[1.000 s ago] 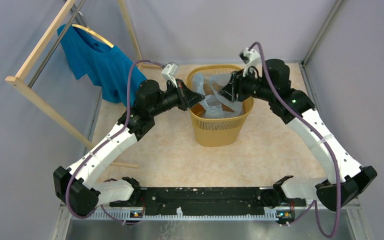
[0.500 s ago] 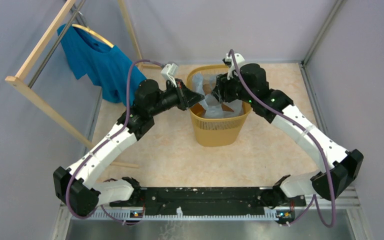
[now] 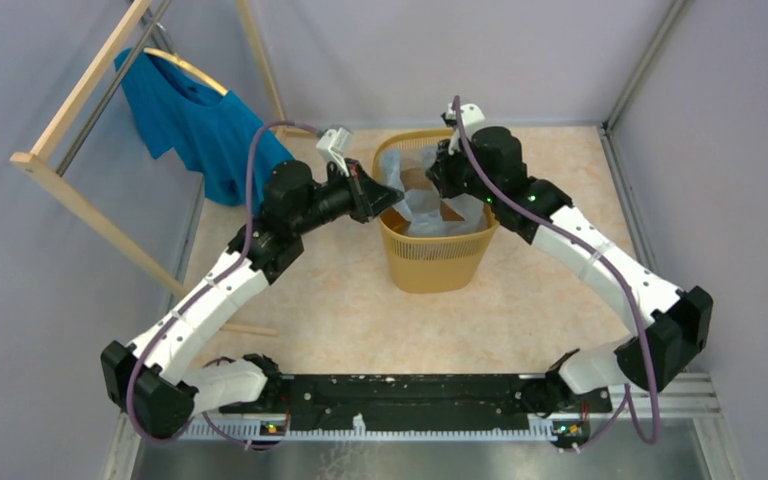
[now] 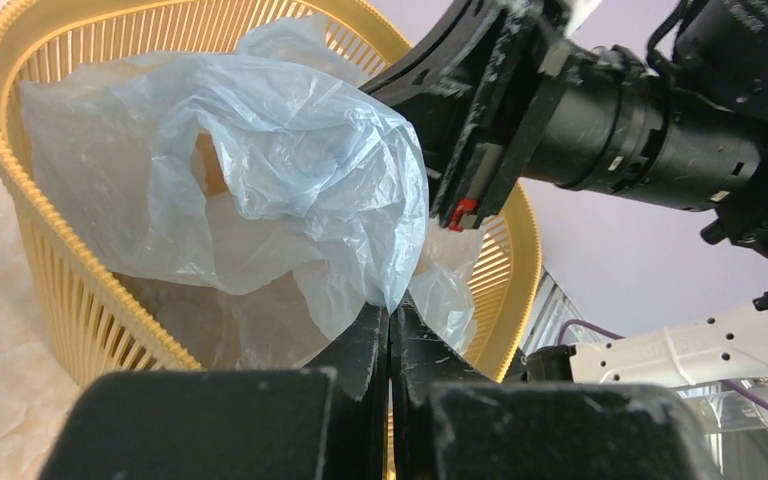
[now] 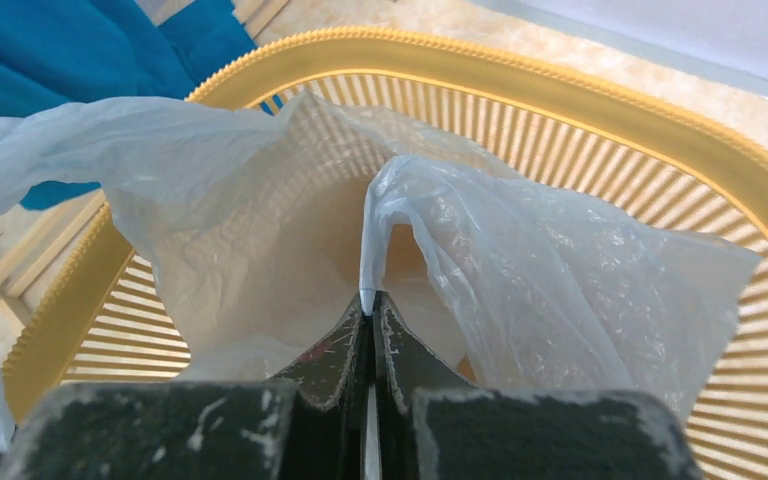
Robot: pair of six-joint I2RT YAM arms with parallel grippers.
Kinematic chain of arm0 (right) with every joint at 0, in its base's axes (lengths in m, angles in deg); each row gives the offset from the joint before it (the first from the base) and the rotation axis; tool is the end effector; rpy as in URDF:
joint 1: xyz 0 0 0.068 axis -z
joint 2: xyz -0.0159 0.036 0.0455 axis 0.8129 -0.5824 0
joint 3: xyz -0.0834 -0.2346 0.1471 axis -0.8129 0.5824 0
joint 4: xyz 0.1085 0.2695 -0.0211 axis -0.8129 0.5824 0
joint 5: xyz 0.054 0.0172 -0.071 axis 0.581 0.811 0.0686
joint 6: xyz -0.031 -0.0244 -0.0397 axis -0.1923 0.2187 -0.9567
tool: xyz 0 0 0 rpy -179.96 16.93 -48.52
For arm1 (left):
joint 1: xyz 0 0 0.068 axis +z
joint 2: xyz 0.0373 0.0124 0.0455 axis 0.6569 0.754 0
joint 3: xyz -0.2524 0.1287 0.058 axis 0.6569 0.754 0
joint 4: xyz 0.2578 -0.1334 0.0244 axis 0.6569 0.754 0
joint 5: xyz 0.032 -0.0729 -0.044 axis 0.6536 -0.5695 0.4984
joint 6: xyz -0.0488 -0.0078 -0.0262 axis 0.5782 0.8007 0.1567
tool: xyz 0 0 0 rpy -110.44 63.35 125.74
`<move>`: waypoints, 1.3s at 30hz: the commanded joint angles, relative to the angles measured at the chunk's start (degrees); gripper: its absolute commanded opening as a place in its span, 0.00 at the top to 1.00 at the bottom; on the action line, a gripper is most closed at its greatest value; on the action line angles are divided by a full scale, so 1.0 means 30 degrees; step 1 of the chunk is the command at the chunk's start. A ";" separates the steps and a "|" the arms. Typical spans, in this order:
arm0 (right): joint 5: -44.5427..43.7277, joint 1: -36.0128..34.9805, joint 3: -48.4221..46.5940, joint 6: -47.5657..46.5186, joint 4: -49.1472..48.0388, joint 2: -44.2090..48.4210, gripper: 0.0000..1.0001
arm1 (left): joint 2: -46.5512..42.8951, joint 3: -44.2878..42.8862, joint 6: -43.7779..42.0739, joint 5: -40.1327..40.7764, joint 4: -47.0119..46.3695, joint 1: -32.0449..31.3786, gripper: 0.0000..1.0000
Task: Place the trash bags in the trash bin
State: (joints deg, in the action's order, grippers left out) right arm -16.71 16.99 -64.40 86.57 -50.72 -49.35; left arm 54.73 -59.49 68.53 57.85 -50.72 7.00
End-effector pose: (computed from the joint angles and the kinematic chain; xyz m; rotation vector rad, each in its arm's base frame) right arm 0.2856 0.2181 0.4047 -0.4617 1.9092 0.5467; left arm 0.2381 -0.1784 0.4102 0.3134 1.7656 -1.1927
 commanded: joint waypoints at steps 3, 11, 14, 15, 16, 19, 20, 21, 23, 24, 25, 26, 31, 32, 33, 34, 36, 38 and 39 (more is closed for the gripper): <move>-0.2059 -0.0024 -0.0143 0.0550 -0.0543 0.3758 1.00 | -0.1584 -0.0745 -0.0870 0.0724 0.1154 0.0192 1.00; -0.5713 -0.0032 0.1951 0.0660 0.2864 0.8781 1.00 | -0.3431 -0.0221 -0.1719 0.2082 0.2879 0.0192 1.00; -0.6791 -0.0029 0.2803 0.0515 0.3602 1.0345 1.00 | -0.3879 -0.0178 -0.2045 0.2658 0.3723 0.0192 1.00; -0.6846 -0.0038 0.2949 0.0479 0.3828 1.0757 1.00 | -0.3991 -0.0141 -0.2074 0.2557 0.3881 0.0193 1.00; -0.6886 -0.0046 0.3070 0.0463 0.4036 1.1050 1.00 | -0.4152 -0.0133 -0.2096 0.2499 0.4073 0.0193 1.00; -0.7331 -0.0046 0.3152 0.0206 0.4675 1.1616 1.00 | -0.4539 -0.0427 -0.2504 0.2897 0.5041 0.0176 1.00; -0.7683 -0.0029 0.3117 0.0085 0.4971 1.1711 1.00 | -0.4656 -0.0623 -0.2747 0.3326 0.5441 0.0176 1.00; -0.8057 -0.0034 0.3054 -0.0029 0.5175 1.1759 1.00 | -0.4806 -0.0823 -0.2978 0.3797 0.5920 0.0176 1.00; -0.8899 -0.0032 0.3113 -0.0285 0.5571 1.1846 1.00 | -0.5146 -0.1045 -0.3350 0.4717 0.6720 0.0192 1.00; -0.9270 -0.0027 0.3197 -0.0409 0.5682 1.1911 1.00 | -0.5377 -0.0982 -0.3420 0.5051 0.6999 0.0189 1.00; -0.9584 -0.0038 0.3403 -0.0465 0.5765 1.2026 1.00 | -0.5567 -0.0809 -0.3377 0.5312 0.7270 0.0192 0.99; -0.9818 -0.0046 0.3559 -0.0482 0.5838 1.2135 1.00 | -0.5777 -0.0568 -0.3259 0.5502 0.7415 0.0189 0.99; -1.0627 -0.0022 0.4468 0.0066 0.6270 1.2750 1.00 | -0.6631 0.0350 -0.2960 0.6077 0.8203 0.0189 0.99; -1.0929 -0.0026 0.4659 0.0220 0.6344 1.2848 1.00 | -0.6782 0.0529 -0.2866 0.6206 0.8308 0.0188 0.99; -1.1352 -0.0045 0.4855 0.0306 0.6408 1.2927 1.00 | -0.6954 0.0731 -0.2715 0.6314 0.8351 0.0188 0.99; -1.1793 -0.0047 0.4993 0.0368 0.6471 1.2980 1.00 | -0.7119 0.1032 -0.2597 0.6334 0.8334 0.0181 0.98; -1.2226 -0.0028 0.4906 0.0767 0.6672 1.2937 1.00 | -0.7334 0.1462 -0.2301 0.6051 0.8142 0.0189 0.98; -1.1435 -0.0022 0.4592 0.1400 0.6801 1.2818 0.96 | -0.7377 0.1752 -0.2140 0.5646 0.7934 0.0182 0.98; -1.0639 -0.0030 0.4528 0.1768 0.6686 1.2758 0.90 | -0.7351 0.1836 -0.2053 0.5566 0.7920 0.0177 0.98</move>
State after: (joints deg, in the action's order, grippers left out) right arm -49.73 17.02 -49.43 88.31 -30.52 -11.18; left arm 33.11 -55.49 60.88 75.16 -26.48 7.35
